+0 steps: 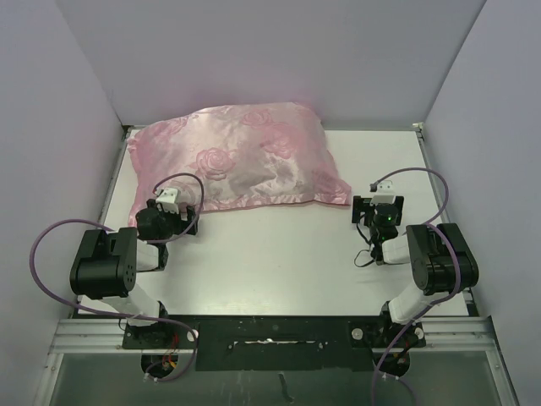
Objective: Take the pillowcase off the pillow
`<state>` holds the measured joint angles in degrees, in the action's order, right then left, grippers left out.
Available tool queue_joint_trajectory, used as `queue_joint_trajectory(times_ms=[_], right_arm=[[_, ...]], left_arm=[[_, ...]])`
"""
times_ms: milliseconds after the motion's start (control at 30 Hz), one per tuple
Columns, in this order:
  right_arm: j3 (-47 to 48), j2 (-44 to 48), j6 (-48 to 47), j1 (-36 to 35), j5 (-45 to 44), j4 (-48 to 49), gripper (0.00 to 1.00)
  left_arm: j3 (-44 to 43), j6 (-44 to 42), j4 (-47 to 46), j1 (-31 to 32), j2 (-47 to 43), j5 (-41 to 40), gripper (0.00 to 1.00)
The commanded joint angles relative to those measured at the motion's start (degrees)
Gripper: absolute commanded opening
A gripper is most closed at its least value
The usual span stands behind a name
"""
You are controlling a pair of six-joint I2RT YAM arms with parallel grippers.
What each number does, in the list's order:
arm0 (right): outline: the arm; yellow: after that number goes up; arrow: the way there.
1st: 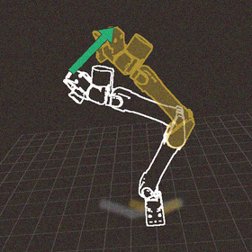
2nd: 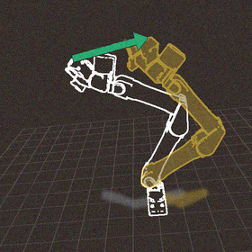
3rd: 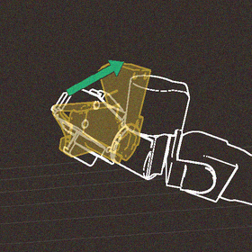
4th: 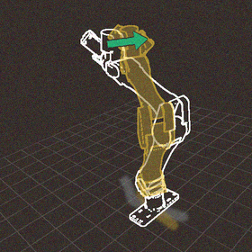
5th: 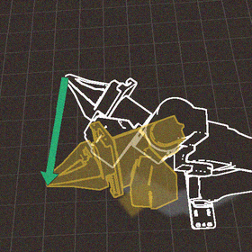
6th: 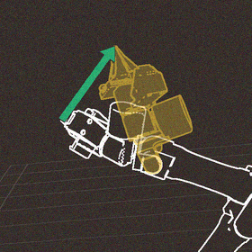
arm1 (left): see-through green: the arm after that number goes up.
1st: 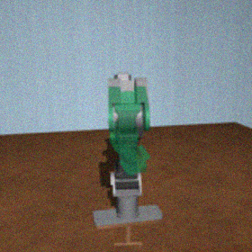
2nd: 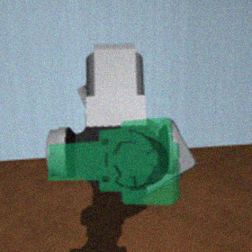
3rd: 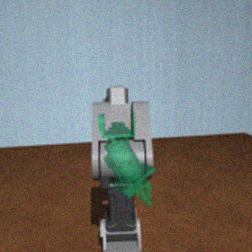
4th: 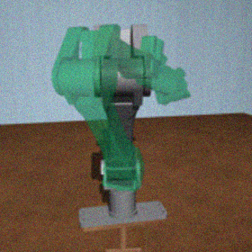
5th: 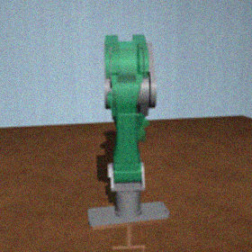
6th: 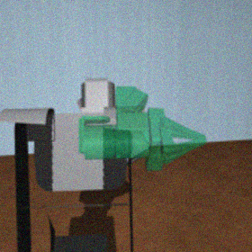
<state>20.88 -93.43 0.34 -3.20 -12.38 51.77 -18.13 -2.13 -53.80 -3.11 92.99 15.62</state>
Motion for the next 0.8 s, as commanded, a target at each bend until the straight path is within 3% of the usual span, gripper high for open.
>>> queue_joint_trajectory(times_ms=[0,633,767], right_arm=[[0.1,0.5,-0.7,-0.2,-0.2,2.9,0.98],[0.0,0.6,-0.6,-0.2,-0.1,3.0,0.98],[0.0,4.6,0.4,0.4,-0.9,-0.6,0.98]], left_arm=[[-1.1,-0.2,-4.2,-0.1,-1.0,0.1,0.98],[-1.0,0.2,-4.4,-0.5,-1.1,0.9,0.98],[-1.4,1.4,-3.1,-2.0,-2.1,2.1,0.98]])
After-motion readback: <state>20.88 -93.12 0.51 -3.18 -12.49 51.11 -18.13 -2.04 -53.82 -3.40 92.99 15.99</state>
